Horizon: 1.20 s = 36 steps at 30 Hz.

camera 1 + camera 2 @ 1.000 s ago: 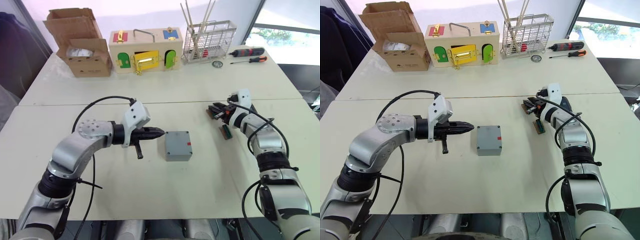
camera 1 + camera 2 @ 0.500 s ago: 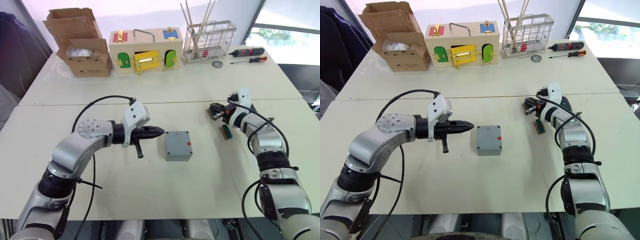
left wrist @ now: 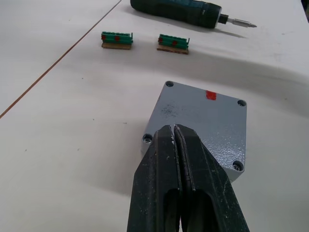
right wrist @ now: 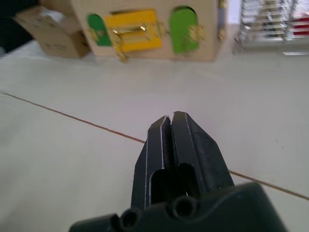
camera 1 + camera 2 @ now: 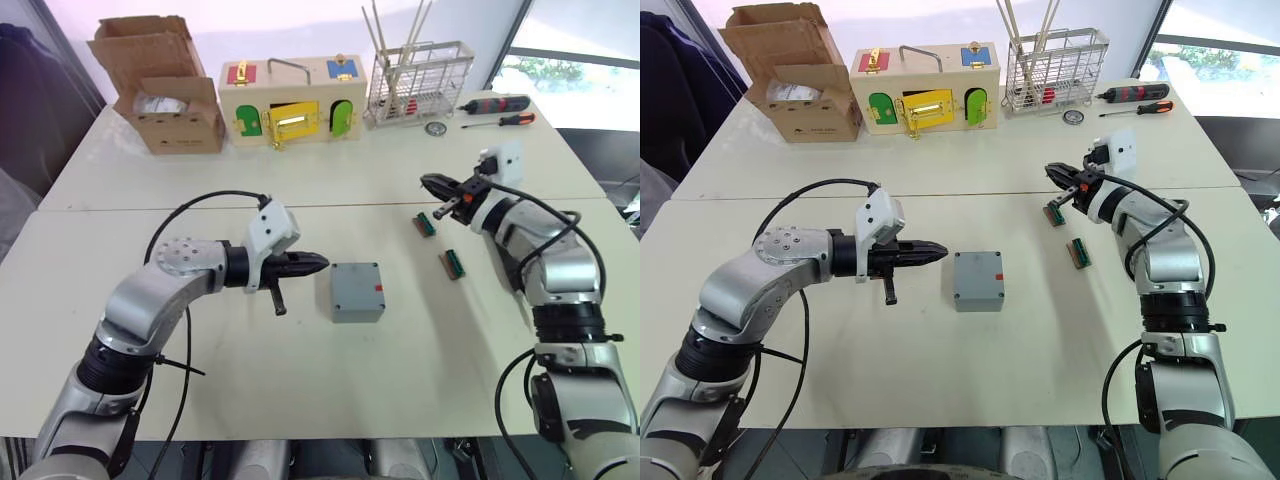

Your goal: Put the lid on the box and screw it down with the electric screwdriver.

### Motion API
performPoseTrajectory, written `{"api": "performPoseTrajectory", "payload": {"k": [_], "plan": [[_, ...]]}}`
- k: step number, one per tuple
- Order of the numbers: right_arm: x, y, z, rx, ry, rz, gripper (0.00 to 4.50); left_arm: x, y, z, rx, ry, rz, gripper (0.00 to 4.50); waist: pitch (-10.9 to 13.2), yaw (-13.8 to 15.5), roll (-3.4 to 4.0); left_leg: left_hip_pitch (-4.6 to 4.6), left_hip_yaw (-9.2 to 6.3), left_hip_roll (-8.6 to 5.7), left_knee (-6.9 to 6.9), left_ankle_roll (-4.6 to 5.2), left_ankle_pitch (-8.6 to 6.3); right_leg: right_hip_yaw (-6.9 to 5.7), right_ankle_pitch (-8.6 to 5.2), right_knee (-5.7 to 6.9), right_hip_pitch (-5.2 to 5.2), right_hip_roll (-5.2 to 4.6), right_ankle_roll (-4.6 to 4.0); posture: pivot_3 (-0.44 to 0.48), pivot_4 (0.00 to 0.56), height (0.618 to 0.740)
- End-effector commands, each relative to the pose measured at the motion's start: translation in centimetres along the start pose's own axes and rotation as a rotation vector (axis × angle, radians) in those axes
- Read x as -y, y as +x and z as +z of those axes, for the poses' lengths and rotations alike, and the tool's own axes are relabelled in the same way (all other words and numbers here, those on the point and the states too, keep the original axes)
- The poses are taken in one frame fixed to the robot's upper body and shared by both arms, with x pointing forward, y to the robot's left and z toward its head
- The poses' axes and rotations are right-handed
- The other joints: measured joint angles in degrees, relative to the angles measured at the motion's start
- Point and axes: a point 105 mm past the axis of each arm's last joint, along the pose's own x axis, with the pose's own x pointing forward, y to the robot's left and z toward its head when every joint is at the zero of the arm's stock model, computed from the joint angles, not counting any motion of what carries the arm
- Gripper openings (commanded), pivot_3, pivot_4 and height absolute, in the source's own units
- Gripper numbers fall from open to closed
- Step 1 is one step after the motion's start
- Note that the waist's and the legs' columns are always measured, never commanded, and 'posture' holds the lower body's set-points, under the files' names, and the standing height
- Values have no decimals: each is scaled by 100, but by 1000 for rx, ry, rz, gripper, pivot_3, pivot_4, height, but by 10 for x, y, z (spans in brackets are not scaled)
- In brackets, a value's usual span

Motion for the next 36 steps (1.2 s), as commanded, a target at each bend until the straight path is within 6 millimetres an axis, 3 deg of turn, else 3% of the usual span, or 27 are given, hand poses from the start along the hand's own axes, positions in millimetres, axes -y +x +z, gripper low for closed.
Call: {"api": "performPoseTrajectory", "payload": {"k": [1, 5, 14, 36], "plan": [[-56, -20, 22, 28, -20, 220, 36, 20, -14, 4, -27, 47, -75, 0, 0, -20, 1, 0, -2, 1, -2, 1, -2, 0, 0, 1, 0, 1, 0, 0, 150, 730], [-80, -30, 12, -17, 29, 283, 36, 28, -18, -3, -62, 33, -110, 0, 0, -19, 0, 2, 5, 1, 1, 1, -2, 5, 0, -2, 1, 1, 0, 0, 150, 730], [-93, -27, 0, -51, 68, 302, 36, 26, -15, -6, -65, 35, -95, 0, 0, -7, 0, 4, 3, 0, 4, 5, -4, 2, 0, -1, 5, 1, -1, 0, 150, 730], [-89, -21, -23, -116, 50, 301, 36, 24, -18, -7, -77, 39, -75, 0, 0, -5, 0, 4, 4, 0, 6, 2, -2, 2, 0, -2, 6, 1, -1, 0, 150, 730]]}}
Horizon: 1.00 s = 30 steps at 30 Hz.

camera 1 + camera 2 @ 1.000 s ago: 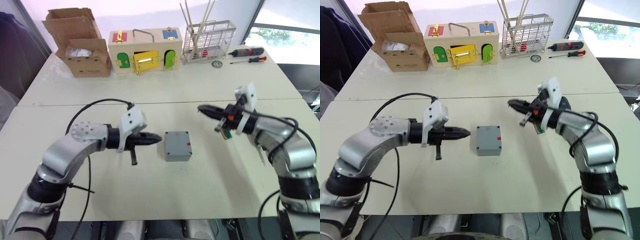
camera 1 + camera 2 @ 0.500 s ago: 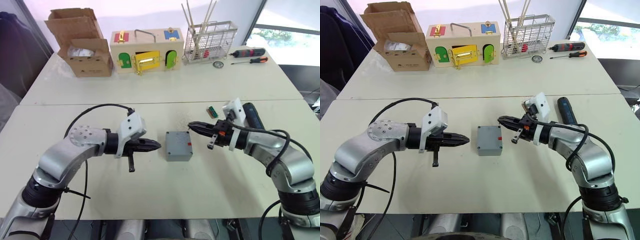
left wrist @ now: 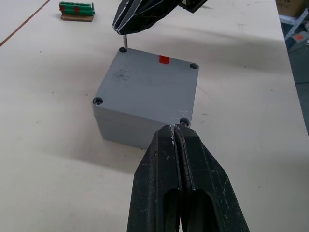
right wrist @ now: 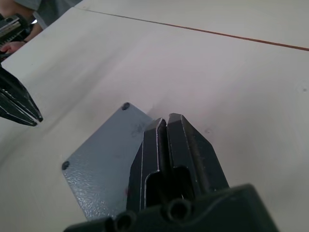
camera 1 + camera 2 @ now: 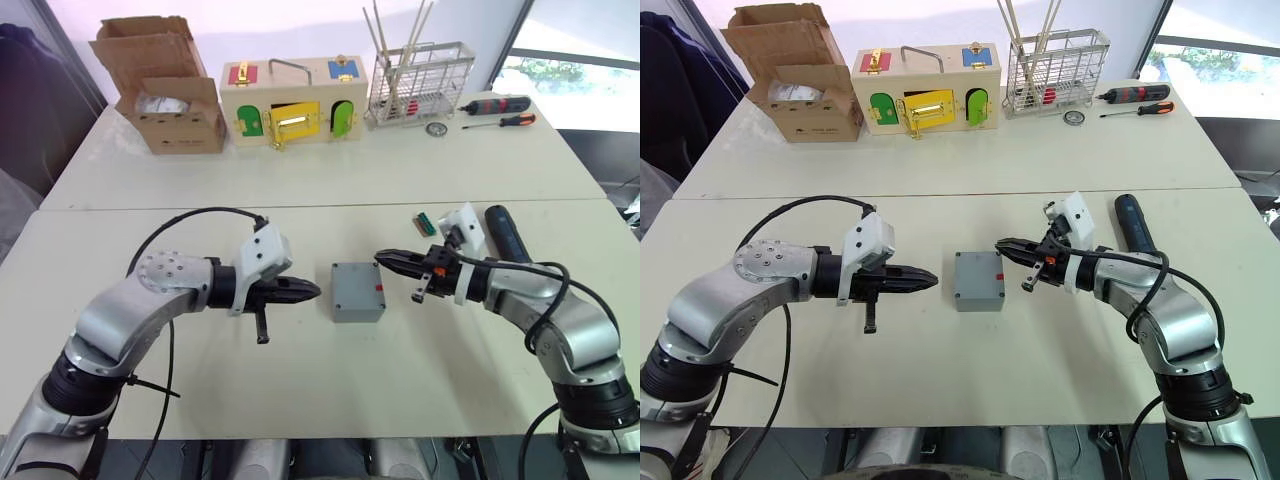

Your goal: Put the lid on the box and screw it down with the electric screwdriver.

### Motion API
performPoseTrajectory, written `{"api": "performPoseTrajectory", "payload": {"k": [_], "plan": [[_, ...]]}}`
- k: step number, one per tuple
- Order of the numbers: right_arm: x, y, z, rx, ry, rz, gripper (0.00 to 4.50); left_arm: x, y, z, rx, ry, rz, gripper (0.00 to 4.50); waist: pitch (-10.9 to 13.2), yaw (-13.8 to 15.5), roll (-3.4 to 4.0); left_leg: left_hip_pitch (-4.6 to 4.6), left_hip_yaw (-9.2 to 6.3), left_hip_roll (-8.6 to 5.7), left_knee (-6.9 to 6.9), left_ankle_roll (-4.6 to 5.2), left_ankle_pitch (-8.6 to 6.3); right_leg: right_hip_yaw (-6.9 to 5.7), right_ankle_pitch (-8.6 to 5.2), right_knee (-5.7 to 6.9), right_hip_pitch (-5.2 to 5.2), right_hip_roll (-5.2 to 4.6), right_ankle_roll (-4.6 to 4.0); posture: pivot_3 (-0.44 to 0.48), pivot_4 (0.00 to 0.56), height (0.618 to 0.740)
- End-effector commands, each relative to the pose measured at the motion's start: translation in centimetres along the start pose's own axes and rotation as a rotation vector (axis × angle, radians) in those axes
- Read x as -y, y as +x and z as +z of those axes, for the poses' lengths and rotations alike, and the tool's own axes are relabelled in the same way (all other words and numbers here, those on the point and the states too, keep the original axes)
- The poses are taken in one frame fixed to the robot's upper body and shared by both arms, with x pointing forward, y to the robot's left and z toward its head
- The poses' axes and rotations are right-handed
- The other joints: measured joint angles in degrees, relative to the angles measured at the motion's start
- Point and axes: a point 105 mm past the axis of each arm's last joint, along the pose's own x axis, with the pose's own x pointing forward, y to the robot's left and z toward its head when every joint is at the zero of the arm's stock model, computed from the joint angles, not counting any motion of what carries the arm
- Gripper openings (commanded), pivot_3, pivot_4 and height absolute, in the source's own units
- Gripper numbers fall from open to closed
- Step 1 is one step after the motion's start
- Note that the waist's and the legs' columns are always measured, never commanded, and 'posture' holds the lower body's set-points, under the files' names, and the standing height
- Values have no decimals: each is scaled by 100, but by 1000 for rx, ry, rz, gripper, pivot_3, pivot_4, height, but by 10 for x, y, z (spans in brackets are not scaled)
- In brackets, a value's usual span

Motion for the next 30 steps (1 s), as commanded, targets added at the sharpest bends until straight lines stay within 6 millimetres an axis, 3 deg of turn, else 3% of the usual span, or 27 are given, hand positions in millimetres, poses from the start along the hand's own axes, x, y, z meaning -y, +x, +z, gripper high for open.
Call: {"api": "performPoseTrajectory", "payload": {"k": [1, 16, 20, 24, 27, 28, 30], "plan": [[2, -1, 7, 23, -36, -2, 36, 1, -3, 6, 12, 39, 11, 0, 0, 1, 0, 0, 0, 0, 0, 0, 0, 0, 0, 0, 0, 0, 0, 0, 150, 730], [1, 6, 0, -1, -46, 11, 36, 0, -1, 6, 15, 38, 16, 0, 0, 1, 0, 0, 0, 0, 0, 0, 0, 0, 0, 0, 0, 0, 0, 0, 150, 730], [3, 4, -1, -22, -68, 9, 1247, -1, -1, 6, 16, 41, 17, 0, 0, 2, 0, 0, 0, 0, 0, 0, 0, 0, 0, 0, 0, 0, 0, 0, 150, 730], [6, 0, 2, -23, -78, 6, 3382, -2, 0, 8, 22, 43, 16, 0, 0, 1, 0, 0, 0, 0, 0, 0, 0, 0, 0, 0, 0, 0, 0, 0, 150, 730], [8, -3, 5, -26, -88, 4, 4428, -3, 0, 9, 27, 45, 14, 0, 0, 3, 0, 0, 0, 0, 0, 0, 0, 0, 0, 0, 0, 0, 0, 0, 150, 730], [14, -8, 11, -15, -92, -21, 4472, -3, 1, 11, 38, 48, 8, 0, 0, 4, 0, 0, 0, 0, 0, 0, 0, 0, 0, 0, 0, 0, 0, 0, 150, 730], [45, -30, 47, 58, -84, -142, 4472, -2, 3, 28, 111, 51, -27, 0, 2, 13, 0, 0, 0, 0, 1, 0, 0, 0, 0, 0, 0, 0, 0, 0, 150, 730]]}}
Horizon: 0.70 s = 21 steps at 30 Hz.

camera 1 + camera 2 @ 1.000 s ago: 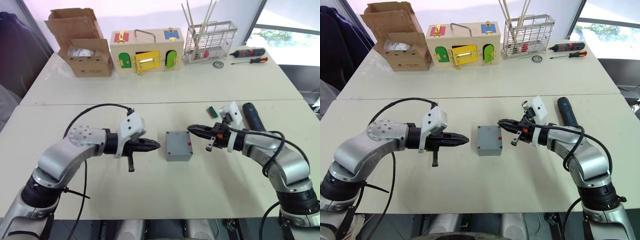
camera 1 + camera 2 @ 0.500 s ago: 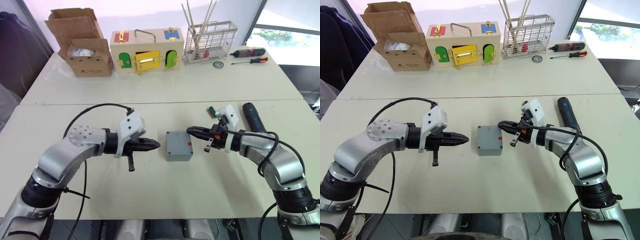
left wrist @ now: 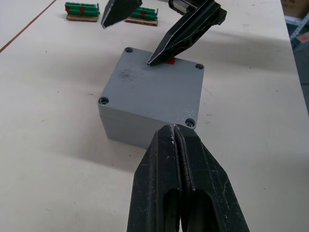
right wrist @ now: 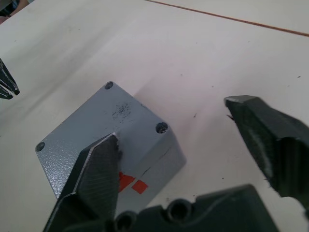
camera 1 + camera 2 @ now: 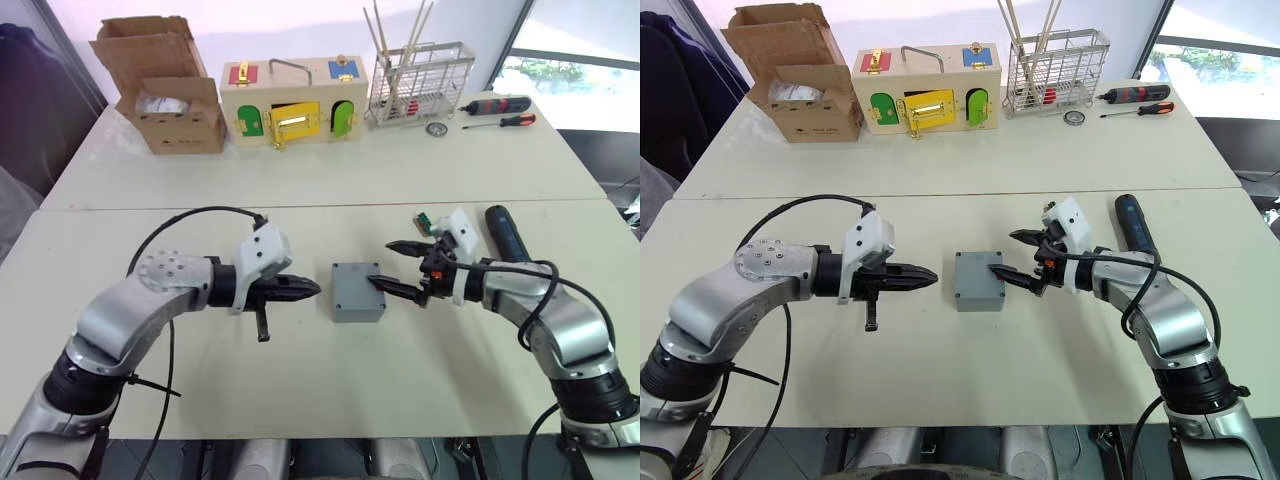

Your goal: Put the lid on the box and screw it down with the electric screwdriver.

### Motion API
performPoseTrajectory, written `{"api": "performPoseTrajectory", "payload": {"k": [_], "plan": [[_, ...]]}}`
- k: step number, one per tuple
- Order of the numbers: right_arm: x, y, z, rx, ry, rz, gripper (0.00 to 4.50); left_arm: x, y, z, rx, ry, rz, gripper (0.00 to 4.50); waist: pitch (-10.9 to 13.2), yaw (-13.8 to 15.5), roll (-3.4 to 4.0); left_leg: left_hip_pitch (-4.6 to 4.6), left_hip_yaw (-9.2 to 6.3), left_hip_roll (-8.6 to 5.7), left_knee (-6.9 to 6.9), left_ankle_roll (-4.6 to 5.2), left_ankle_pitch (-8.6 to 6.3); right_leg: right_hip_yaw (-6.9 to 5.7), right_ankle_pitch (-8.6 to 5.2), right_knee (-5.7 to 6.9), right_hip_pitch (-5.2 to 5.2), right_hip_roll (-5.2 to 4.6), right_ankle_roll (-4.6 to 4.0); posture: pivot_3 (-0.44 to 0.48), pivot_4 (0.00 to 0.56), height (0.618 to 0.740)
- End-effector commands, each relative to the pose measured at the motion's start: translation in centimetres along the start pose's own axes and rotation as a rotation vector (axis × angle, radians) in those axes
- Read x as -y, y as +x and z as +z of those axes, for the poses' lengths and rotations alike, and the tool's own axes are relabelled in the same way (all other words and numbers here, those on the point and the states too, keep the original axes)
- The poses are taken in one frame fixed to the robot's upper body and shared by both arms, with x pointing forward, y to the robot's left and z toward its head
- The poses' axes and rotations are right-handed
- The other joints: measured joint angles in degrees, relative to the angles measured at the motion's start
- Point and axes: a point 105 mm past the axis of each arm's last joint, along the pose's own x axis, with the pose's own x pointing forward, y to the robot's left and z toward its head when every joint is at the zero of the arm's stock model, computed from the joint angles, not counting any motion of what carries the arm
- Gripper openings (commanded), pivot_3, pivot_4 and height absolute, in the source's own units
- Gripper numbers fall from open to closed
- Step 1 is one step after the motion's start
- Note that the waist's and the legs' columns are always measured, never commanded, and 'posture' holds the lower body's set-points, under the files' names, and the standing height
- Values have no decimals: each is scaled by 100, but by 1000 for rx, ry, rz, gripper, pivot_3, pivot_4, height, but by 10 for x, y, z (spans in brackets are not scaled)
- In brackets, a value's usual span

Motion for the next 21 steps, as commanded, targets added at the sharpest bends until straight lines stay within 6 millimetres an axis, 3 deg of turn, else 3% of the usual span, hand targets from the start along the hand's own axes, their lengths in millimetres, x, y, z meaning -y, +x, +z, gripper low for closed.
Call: {"api": "performPoseTrajectory", "payload": {"k": [1, 6, 10, 12, 14, 16, 21], "plan": [[49, -40, 63, 150, -33, -195, 4472, 2, 1, 32, 123, 58, -49, 0, 4, 7, -1, -1, 1, -1, 5, 0, 0, 1, 0, 0, 0, 0, 0, 0, 150, 730], [87, -82, 101, 196, 56, -265, 4472, 10, 11, 41, 117, 153, -104, 0, 2, -4, -4, -2, -7, 3, -6, 1, -1, -8, 0, -4, 1, 2, 0, 0, 150, 730], [109, -100, 97, 62, 69, -343, 4472, 16, 14, 44, 115, 215, -136, 0, 2, -14, -3, -2, 5, 2, -12, 1, -1, -3, 0, -10, -2, 0, 0, 0, 150, 730], [114, -111, 74, -124, 65, -341, 4472, 18, 17, 44, 96, 269, -142, 0, 2, -12, -2, -2, 9, 2, -8, 2, -1, -1, 0, -10, -1, -1, 0, 0, 150, 730], [113, -131, 24, -468, 215, -343, 4472, 24, 21, 42, 81, 313, -173, 0, 4, 12, 1, -3, 13, 1, -4, 3, -2, 0, 0, -10, -1, -2, 0, 0, 150, 730], [113, -149, -4, -669, 322, -376, 4472, 30, 25, 41, 83, 329, -197, 0, 4, 12, 0, -4, 14, 0, -2, 10, -6, -1, 0, -13, 1, -3, -1, 0, 150, 730], [119, -149, -20, -762, 403, -331, 4472, 37, 33, 40, 93, 344, -197, 0, 4, -81, 8, -2, 46, 2, 6, 28, -16, 16, 0, -21, -3, -7, 0, 0, 150, 730]]}}
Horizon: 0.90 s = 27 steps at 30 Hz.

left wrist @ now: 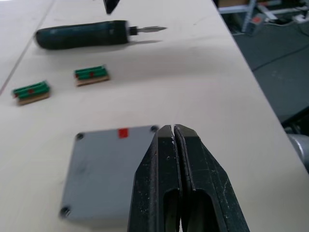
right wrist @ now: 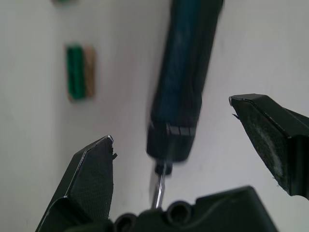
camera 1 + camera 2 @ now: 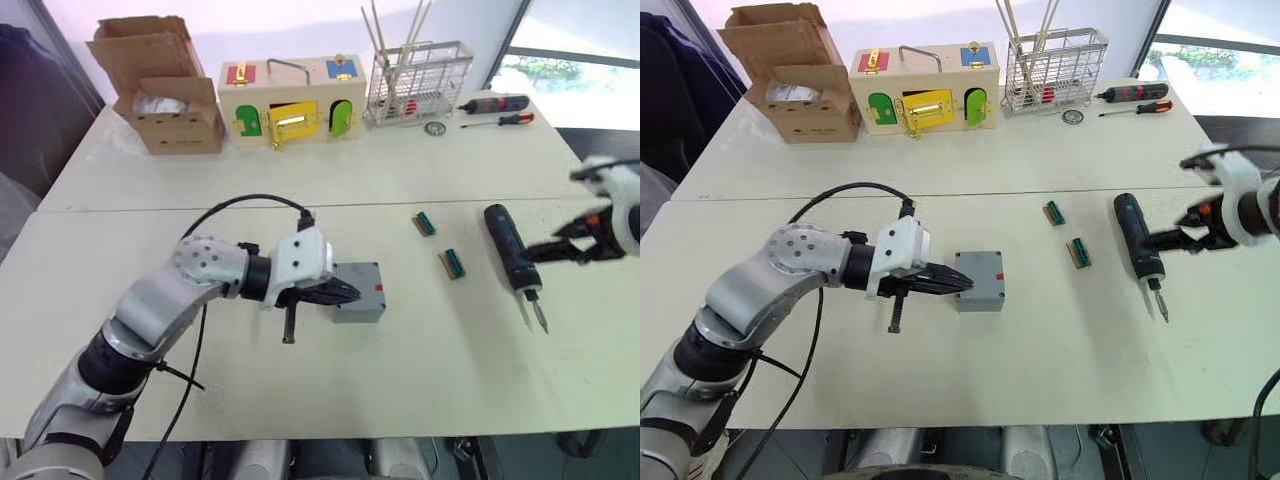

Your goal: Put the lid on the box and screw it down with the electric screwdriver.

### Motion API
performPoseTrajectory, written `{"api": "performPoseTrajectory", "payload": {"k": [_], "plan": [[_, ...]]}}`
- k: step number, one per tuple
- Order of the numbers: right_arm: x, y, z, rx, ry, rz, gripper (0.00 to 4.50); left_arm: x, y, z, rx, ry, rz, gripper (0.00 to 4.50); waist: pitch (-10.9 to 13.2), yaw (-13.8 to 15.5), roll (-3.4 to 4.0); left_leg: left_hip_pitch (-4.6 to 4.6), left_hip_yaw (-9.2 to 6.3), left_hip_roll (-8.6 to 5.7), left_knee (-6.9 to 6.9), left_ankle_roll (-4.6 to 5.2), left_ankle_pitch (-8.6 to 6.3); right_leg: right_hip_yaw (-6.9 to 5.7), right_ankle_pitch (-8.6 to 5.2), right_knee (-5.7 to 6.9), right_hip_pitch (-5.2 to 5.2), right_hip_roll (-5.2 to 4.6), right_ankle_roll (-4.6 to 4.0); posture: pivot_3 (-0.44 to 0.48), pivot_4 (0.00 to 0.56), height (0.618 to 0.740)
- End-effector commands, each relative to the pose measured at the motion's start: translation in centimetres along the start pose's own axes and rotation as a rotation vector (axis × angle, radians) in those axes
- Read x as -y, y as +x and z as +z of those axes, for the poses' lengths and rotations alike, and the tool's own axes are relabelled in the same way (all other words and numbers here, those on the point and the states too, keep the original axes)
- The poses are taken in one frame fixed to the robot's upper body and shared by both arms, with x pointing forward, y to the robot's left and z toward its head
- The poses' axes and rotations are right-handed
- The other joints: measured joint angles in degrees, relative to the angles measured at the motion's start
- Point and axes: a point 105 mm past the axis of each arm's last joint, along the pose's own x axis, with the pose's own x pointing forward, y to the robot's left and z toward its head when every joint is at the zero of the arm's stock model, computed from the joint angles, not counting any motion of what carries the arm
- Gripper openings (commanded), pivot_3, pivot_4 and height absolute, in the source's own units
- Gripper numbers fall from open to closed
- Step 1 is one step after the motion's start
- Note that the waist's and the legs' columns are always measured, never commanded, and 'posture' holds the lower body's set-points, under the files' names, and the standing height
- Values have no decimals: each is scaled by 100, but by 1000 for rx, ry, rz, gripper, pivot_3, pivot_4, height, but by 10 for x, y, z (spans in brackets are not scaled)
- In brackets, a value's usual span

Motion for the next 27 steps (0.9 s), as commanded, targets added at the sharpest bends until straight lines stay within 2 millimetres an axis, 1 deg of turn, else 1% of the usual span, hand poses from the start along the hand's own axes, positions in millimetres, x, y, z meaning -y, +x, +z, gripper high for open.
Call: {"api": "performPoseTrajectory", "payload": {"k": [1, 7, 9, 14, 17, 21, 24, 27], "plan": [[5, -3, 9, -17, 13, 13, 4472, 6, 3, 7, 14, 59, 7, 0, 0, -18, 4, 1, 5, 1, -1, -1, 0, 2, 0, 4, -5, 0, 0, 0, 150, 730], [12, 15, 12, -88, 162, 50, 4472, 9, 6, 5, 18, 35, 51, 0, 1, 39, 2, 0, 3, 2, -6, -3, 1, 1, -1, 9, -13, 2, 1, 0, 150, 730], [14, 21, 11, -122, 166, 44, 4472, 11, 6, 5, 21, 29, 59, 0, 1, 73, 2, 0, 1, -1, -2, -5, 3, 1, -1, 9, -11, -2, 1, 0, 150, 730], [18, 34, 5, -218, 109, 23, 4472, 13, 6, 4, 12, 21, 83, 0, 1, 82, 2, -3, 0, -9, 0, -8, 4, 0, -1, 9, -10, -9, 1, 0, 150, 730], [17, 40, 4, -258, 97, 25, 4472, 13, 6, 2, 0, 15, 100, 0, 1, 37, 2, -2, 0, -9, 0, -11, 6, 0, -1, 10, -11, -9, 1, 0, 150, 730], [13, 48, 4, -270, 116, 50, 4472, 13, 7, 2, 5, 7, 107, 0, 0, 31, 3, -2, -1, -7, -2, -12, 6, -2, -1, 12, -12, -6, 1, 0, 150, 730], [10, 56, 4, -275, 108, 59, 3710, 12, 9, 2, 6, 3, 114, 0, -1, 34, 1, -2, -2, -7, -1, -13, 6, -3, 0, 11, -11, -6, 1, 0, 150, 730], [8, 60, 1, -305, 90, 74, 2797, 12, 9, 2, 6, -2, 119, 0, -2, 29, 0, -1, -5, -7, 0, -14, 7, -5, 0, 12, -10, -6, 1, 0, 150, 730]]}}
